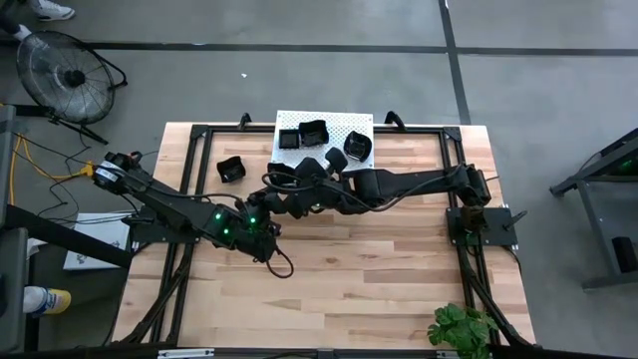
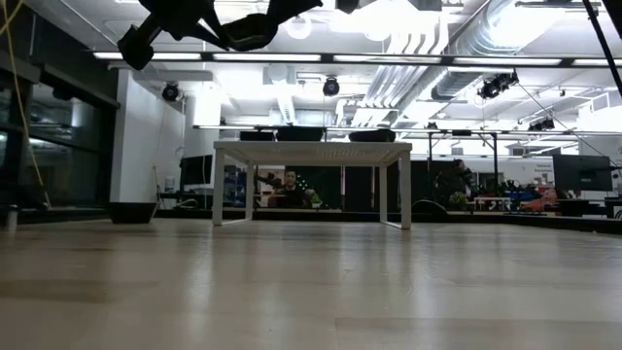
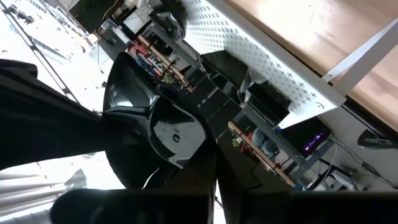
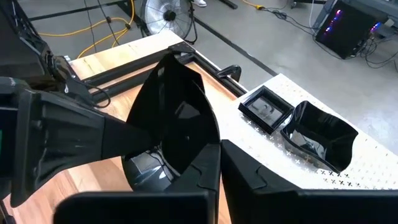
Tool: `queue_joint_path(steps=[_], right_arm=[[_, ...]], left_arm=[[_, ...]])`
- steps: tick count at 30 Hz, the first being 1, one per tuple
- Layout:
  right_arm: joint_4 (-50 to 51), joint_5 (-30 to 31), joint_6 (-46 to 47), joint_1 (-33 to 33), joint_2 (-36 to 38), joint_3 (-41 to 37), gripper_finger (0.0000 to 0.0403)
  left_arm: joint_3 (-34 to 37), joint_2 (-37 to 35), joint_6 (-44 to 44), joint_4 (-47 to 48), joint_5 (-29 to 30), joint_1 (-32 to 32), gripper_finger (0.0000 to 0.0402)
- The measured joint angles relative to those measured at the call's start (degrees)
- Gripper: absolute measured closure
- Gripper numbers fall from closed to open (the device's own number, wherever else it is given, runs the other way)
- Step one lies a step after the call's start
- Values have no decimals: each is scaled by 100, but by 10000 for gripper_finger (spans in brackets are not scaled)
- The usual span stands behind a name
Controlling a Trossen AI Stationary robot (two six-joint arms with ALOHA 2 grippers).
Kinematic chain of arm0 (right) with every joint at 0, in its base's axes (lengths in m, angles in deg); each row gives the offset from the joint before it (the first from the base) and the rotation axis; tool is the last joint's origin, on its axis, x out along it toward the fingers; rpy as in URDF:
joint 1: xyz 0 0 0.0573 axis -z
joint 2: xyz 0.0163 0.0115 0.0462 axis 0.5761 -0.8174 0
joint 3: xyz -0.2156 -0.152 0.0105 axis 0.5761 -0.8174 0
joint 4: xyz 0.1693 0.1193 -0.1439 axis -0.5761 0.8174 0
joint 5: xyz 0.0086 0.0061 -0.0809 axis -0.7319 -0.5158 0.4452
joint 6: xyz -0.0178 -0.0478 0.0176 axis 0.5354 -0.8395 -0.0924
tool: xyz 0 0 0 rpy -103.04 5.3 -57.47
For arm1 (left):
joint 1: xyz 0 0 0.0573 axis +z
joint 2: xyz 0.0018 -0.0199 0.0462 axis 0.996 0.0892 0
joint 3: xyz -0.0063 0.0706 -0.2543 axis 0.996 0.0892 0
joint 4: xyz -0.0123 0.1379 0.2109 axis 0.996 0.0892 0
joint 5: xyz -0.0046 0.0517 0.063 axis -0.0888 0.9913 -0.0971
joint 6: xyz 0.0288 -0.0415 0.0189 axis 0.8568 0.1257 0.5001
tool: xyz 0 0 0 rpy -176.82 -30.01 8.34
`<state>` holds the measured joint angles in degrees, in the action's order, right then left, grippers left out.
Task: Pick & Place Mini shaped plates
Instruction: Stack the leaf shaped plate on top of the other leaf shaped plates on the shelf
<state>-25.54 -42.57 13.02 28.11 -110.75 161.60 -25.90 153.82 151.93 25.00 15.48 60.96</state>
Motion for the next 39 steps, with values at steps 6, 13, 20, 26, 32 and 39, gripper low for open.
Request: queue_joint_path(steps=[6, 13, 20, 26, 32, 39], right_arm=[[-26, -124, -4, 0, 0, 0, 400], [-35, -246, -97, -7, 0, 0, 402], [-35, -251, -106, -5, 1, 2, 402], [-24, -208, -107, -4, 2, 2, 402], [-14, -98, -109, 2, 2, 2, 403], [26, -147, -112, 70, 2, 11, 403]], left_arm=[[0, 0, 22, -34, -130, -11, 381], [0, 0, 22, -52, -95, -9, 337], [1, -3, 162, -259, 180, -9, 279], [2, -4, 195, -262, 176, -11, 228], [0, -4, 265, -261, 206, -9, 192], [2, -4, 306, -239, 215, -9, 183]])
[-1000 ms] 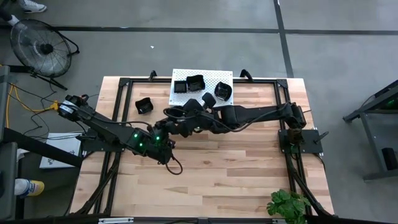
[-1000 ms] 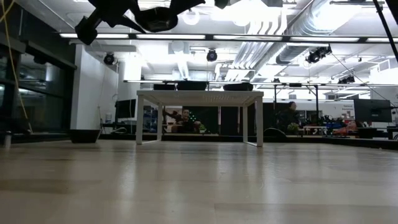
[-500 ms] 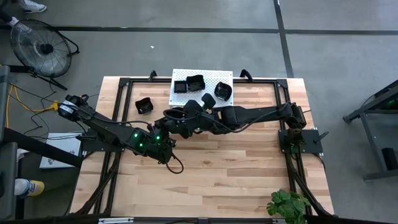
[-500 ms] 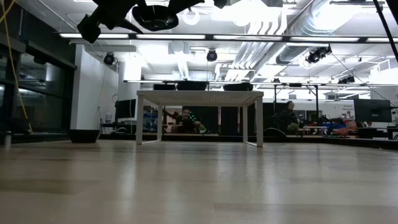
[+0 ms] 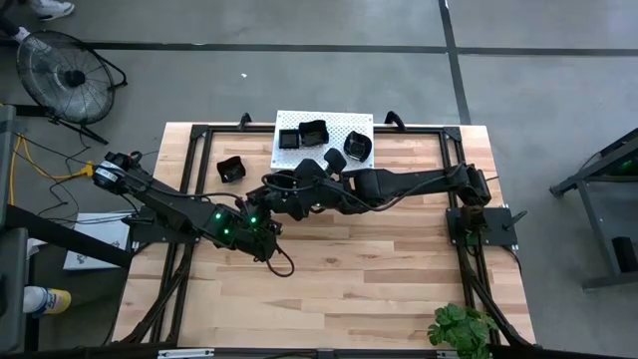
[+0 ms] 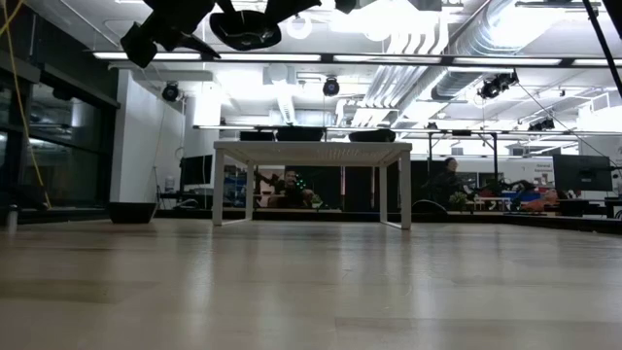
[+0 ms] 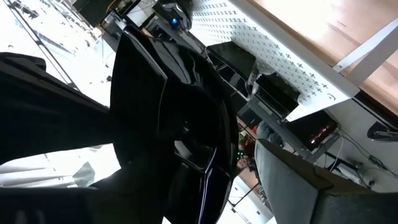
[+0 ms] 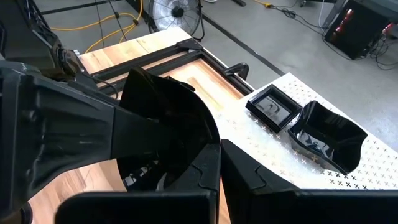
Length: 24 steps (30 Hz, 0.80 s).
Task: Pick & Place Mini shaped plates
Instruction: Stack the leaf shaped plate on top of the other leaf shaped plates on the shelf
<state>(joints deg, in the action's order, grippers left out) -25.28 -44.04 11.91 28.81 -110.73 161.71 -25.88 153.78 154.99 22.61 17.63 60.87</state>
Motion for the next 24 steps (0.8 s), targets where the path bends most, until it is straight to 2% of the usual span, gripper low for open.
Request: queue_joint_path(steps=[24], right_arm=[[509, 196, 6, 449, 344, 0, 403]], left_arm=[[-2, 0, -175, 51, -164, -7, 183]])
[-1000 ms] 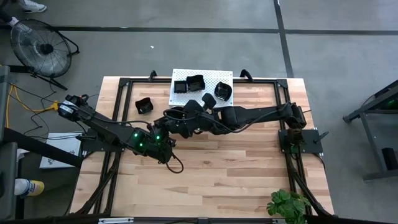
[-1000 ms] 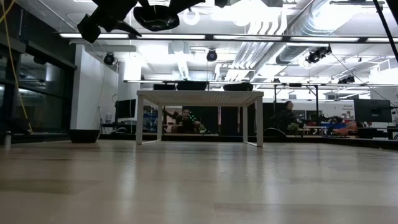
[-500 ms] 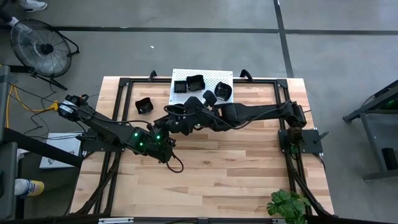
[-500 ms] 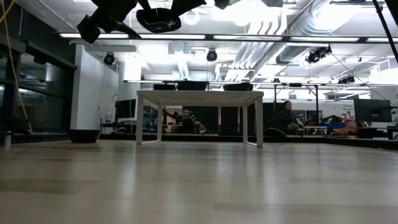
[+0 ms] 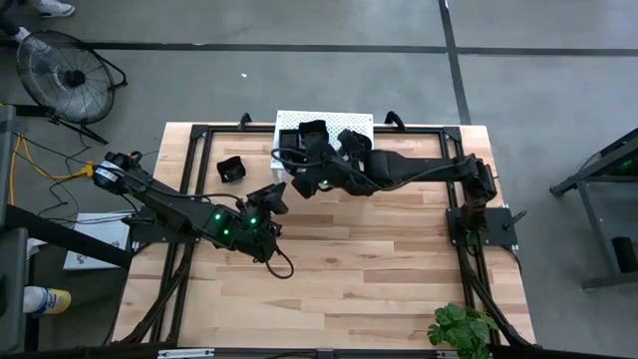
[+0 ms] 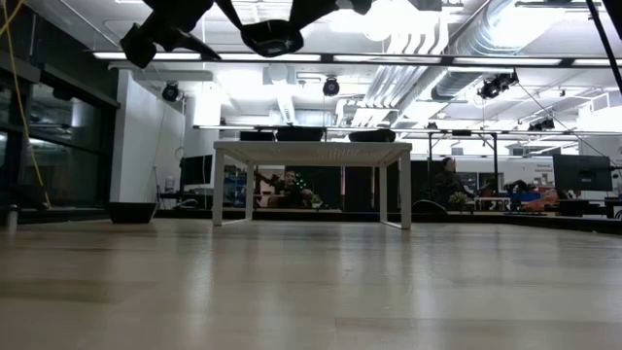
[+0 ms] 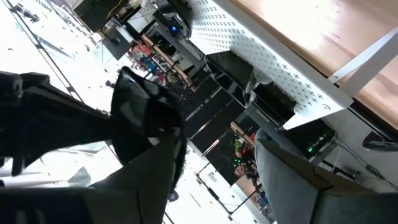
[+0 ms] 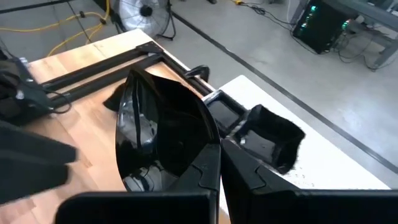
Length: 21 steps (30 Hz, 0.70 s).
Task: Pick & Place Mini shaped plates
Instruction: Stack the leaf shaped plate on top of the other leaf shaped plates on the shelf
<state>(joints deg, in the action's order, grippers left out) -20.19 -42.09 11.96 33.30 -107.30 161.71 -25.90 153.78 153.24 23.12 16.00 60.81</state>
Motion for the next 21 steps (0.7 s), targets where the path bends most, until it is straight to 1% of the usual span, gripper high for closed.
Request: queue_joint_path(steps=[7, 9, 11, 13, 17, 21], right_arm=[[303, 105, -1, 150, 228, 0, 403], [400, 108, -3, 169, 291, 0, 403], [479, 122, -2, 189, 345, 0, 403], [616, 111, 6, 193, 383, 0, 403], [934, 95, 164, 193, 422, 0, 403], [1233, 159, 298, 197, 443, 0, 403]], left_arm=[[-1, 0, -477, 84, 293, 2, 183], [-2, -9, -753, 94, 371, 2, 183], [-2, -67, -1122, 178, 314, 2, 183], [-2, -181, -1571, 398, -35, 2, 183], [-2, -509, -2736, 874, -1404, 11, 183], [-4, -844, -4141, 1357, -2551, 190, 183]])
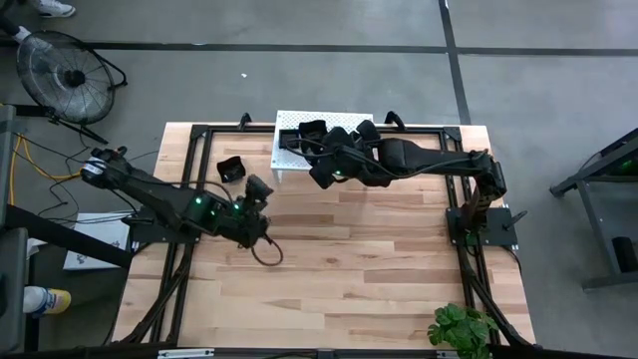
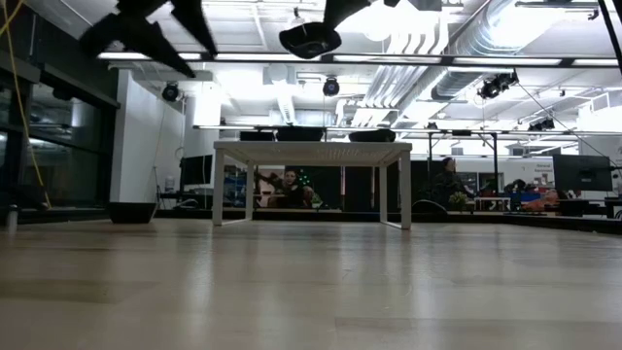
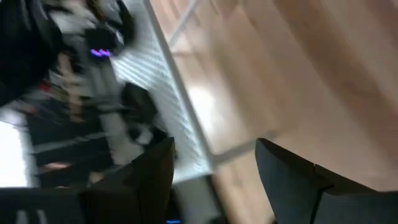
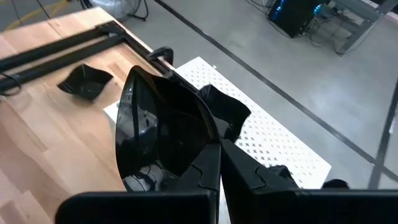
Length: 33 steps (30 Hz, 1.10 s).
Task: Pick & Place Mini shaped plates
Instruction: Stack the leaf shaped plate on top of the other leaf shaped plates on the shelf
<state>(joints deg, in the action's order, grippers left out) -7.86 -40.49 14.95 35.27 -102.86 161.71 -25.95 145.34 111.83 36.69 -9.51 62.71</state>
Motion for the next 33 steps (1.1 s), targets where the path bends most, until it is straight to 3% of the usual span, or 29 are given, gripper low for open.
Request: queue_joint_path(steps=[5, 11, 21, 33], right_arm=[[64, -63, 15, 30, 0, 0, 403], [194, -93, 164, 72, 66, -2, 403], [836, -95, 448, 126, 460, -2, 403], [1226, -595, 794, 434, 643, -2, 403]], left_arm=[[68, -362, -1049, 516, -568, 162, 184], [887, -1196, -1889, 357, -930, 158, 184], [2735, -3038, -3261, -1538, -2293, 156, 184], [3709, -5050, -4129, -1963, -2377, 156, 184]])
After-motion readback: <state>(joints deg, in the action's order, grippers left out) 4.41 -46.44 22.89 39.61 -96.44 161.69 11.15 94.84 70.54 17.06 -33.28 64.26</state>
